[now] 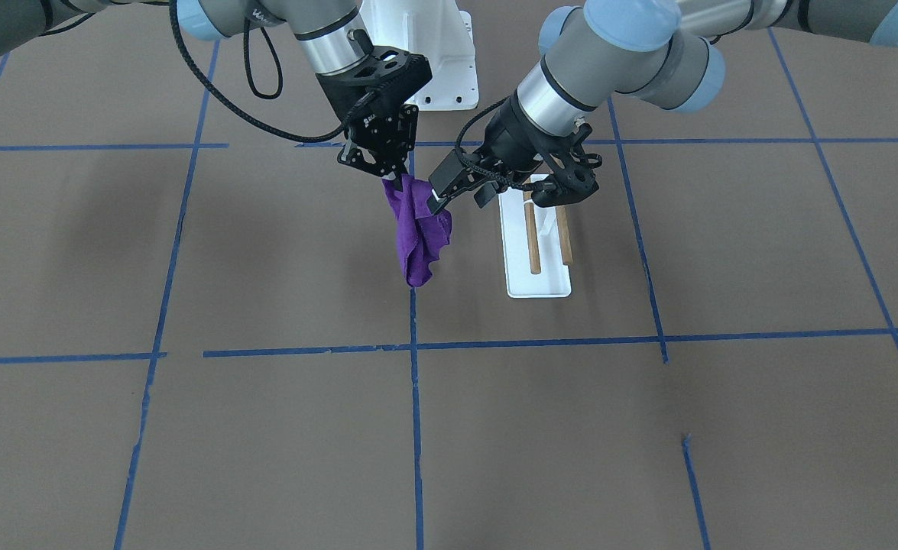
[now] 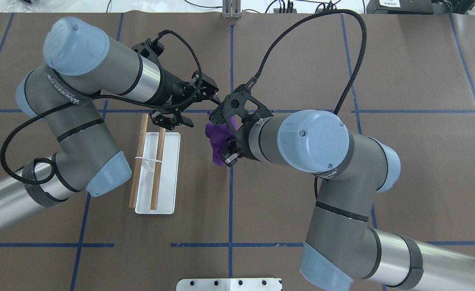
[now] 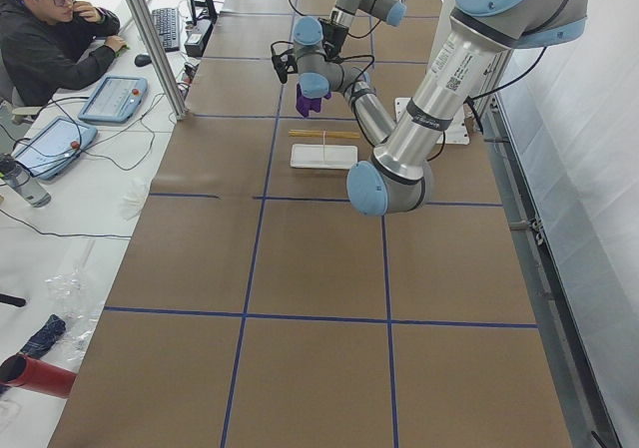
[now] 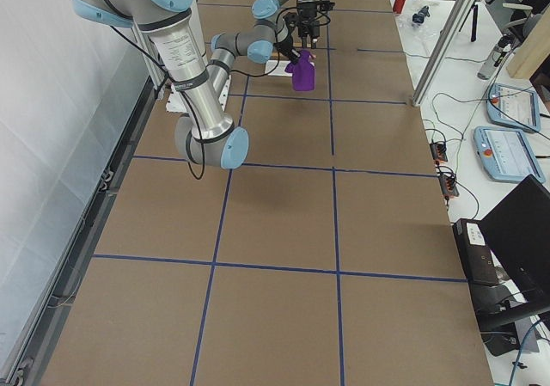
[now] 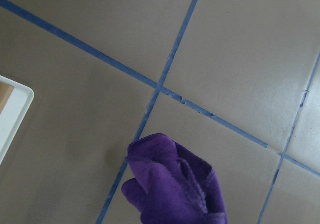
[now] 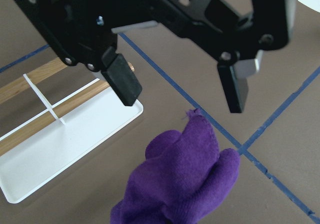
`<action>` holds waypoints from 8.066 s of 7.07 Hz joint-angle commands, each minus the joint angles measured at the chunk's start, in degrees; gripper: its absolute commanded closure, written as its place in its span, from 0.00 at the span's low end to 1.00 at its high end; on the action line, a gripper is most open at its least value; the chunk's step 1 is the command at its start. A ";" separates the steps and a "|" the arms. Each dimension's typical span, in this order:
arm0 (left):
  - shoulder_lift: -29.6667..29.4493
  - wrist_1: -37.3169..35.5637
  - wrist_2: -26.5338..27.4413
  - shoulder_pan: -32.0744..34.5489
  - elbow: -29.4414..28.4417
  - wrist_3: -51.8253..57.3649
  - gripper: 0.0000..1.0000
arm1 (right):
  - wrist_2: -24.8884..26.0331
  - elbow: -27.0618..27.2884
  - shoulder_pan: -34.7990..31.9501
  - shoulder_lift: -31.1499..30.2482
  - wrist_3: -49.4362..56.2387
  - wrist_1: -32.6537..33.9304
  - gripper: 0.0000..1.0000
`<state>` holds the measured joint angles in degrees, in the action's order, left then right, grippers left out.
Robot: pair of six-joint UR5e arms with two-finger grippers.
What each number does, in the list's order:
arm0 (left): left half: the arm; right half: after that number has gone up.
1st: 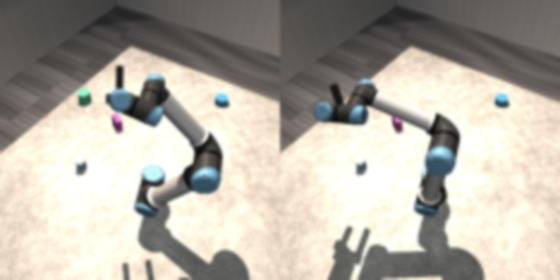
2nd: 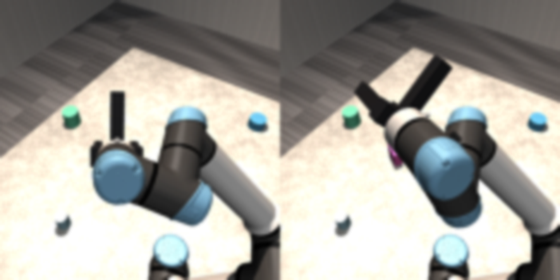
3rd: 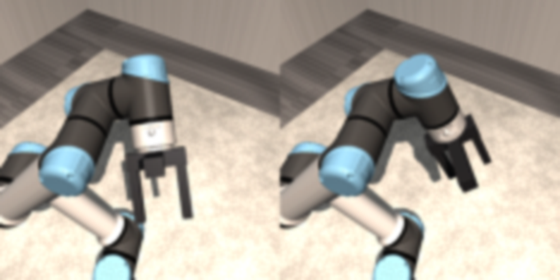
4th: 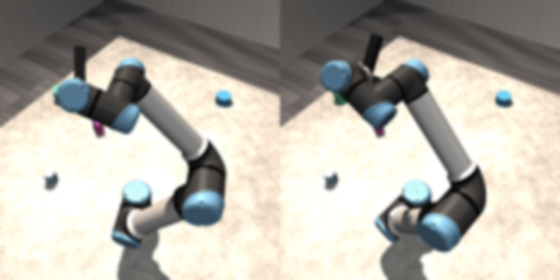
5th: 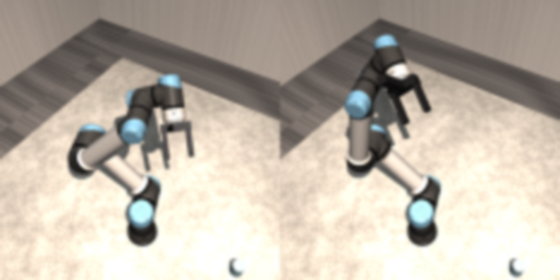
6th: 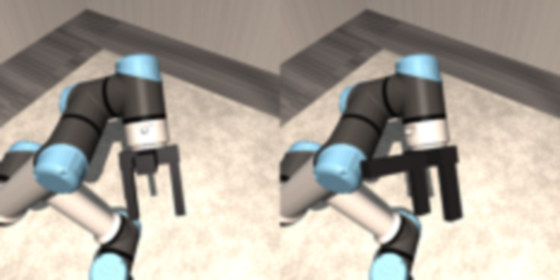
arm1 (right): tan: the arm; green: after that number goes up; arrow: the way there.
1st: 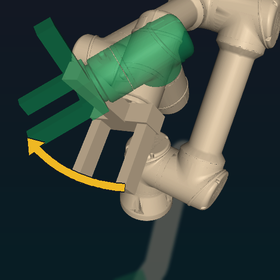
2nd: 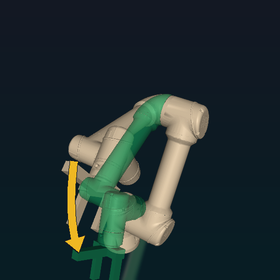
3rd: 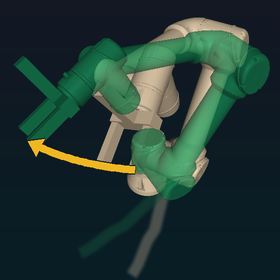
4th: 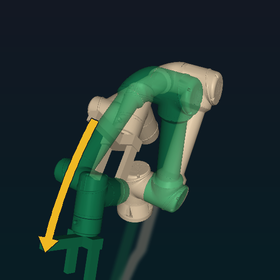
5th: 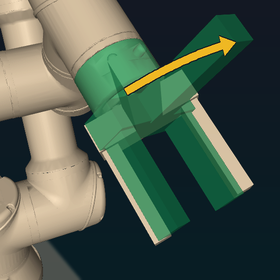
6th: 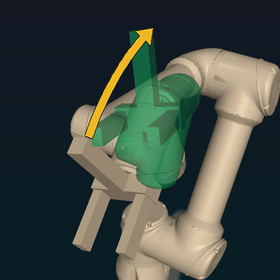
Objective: Hang towel on rack
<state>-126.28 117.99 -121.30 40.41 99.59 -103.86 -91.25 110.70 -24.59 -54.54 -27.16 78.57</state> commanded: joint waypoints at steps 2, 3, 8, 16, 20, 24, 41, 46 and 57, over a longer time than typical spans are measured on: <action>-0.28 -0.04 0.01 -1.47 -0.18 -0.29 0.20 | 0.29 1.45 0.42 0.23 0.08 0.00 1.00; -0.37 -0.04 0.01 -1.82 -0.01 -0.37 0.20 | 0.29 1.36 0.42 0.14 0.08 0.00 1.00; -0.10 -0.04 -0.34 -2.18 0.60 0.32 1.00 | 0.29 1.36 0.33 0.05 0.26 -0.09 1.00; 5.93 -0.39 -0.34 -1.39 6.64 3.73 1.00 | -25.05 3.83 -14.39 -0.48 -1.94 19.45 0.00; 15.34 -0.57 -0.52 2.65 7.91 26.08 1.00 | -26.61 -3.28 -23.64 -3.98 9.87 26.19 0.00; 20.89 -0.92 -0.17 4.14 7.37 52.30 1.00 | -27.22 -4.26 -26.29 -6.10 15.19 26.10 0.00; 23.80 -0.92 -0.34 7.49 6.14 54.03 0.00 | -32.50 -5.22 -36.20 -12.50 25.35 26.37 0.00; 27.93 -11.34 -2.62 22.12 5.00 77.84 0.00 | -33.54 -16.01 -56.58 -20.85 50.08 27.42 0.00; 33.74 -34.06 -7.82 45.37 -0.72 98.15 0.00 | -39.18 -21.22 -67.61 -28.60 48.69 26.72 0.00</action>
<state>-91.68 84.27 -129.32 85.56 98.19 -5.47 -130.50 89.55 -92.19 -83.19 22.04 105.32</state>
